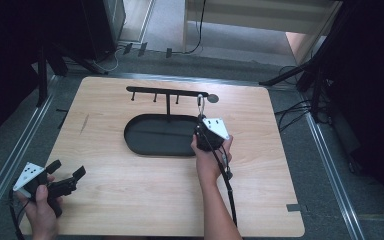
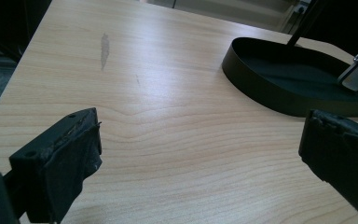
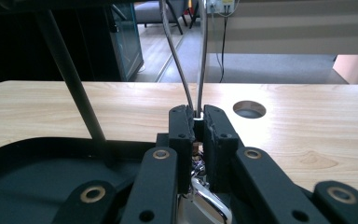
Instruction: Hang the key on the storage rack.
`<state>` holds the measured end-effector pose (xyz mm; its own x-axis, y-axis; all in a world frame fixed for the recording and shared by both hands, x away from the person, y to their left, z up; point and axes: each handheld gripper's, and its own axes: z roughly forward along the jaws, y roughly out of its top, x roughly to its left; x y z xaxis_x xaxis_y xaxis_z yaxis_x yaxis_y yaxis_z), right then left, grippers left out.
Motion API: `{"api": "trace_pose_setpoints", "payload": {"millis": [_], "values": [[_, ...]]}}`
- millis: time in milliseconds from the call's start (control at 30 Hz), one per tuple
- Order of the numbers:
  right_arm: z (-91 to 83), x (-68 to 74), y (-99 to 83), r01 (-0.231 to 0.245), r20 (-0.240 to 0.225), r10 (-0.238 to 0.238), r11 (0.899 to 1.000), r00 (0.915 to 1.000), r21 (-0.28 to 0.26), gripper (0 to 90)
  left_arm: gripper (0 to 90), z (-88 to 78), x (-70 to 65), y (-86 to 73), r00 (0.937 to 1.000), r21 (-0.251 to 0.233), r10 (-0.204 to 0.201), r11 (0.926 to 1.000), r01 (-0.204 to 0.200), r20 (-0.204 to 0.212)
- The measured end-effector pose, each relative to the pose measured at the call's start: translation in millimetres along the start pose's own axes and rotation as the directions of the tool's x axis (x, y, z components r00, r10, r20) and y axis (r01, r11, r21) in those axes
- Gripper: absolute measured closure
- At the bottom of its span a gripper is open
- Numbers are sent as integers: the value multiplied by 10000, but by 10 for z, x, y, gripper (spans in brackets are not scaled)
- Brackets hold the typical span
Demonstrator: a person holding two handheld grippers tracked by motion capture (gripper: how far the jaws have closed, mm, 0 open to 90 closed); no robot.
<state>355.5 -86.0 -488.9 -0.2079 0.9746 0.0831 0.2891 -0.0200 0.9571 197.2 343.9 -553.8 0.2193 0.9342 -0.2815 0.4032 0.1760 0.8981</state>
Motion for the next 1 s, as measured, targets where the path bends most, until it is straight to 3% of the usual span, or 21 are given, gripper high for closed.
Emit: {"api": "trace_pose_setpoints", "payload": {"millis": [133,233,400,533,733,867,1000], "values": [[37,-2,-13,-104,-178,105,9999,9998,43,834,0,1,-1,0,10000,4,0,10000,0,0],[49,-8,-24,105,-61,-105,9999,9999,55,822,0,0,0,0,10000,3,3,10000,-3,7],[7,-67,2,-81,-269,71,9993,9996,-372,643,0,-1,1,0,10000,-1,-6,10000,6,12],[-32,-99,0,-34,-382,18,9991,9993,-418,596,0,-2,2,0,10000,-8,-9,10000,10,22],[-189,-288,-19,139,-473,-178,9965,9987,-822,431,0,-1,2,0,10000,-10,-4,10000,4,14],[-254,-394,-22,323,-524,-369,9958,9979,-861,395,0,-1,0,0,10000,-4,4,10000,-4,4],[-406,-608,-20,-37,-975,-53,9958,9952,-917,349,0,-1,-2,0,10000,6,24,10000,-24,-6]]}}
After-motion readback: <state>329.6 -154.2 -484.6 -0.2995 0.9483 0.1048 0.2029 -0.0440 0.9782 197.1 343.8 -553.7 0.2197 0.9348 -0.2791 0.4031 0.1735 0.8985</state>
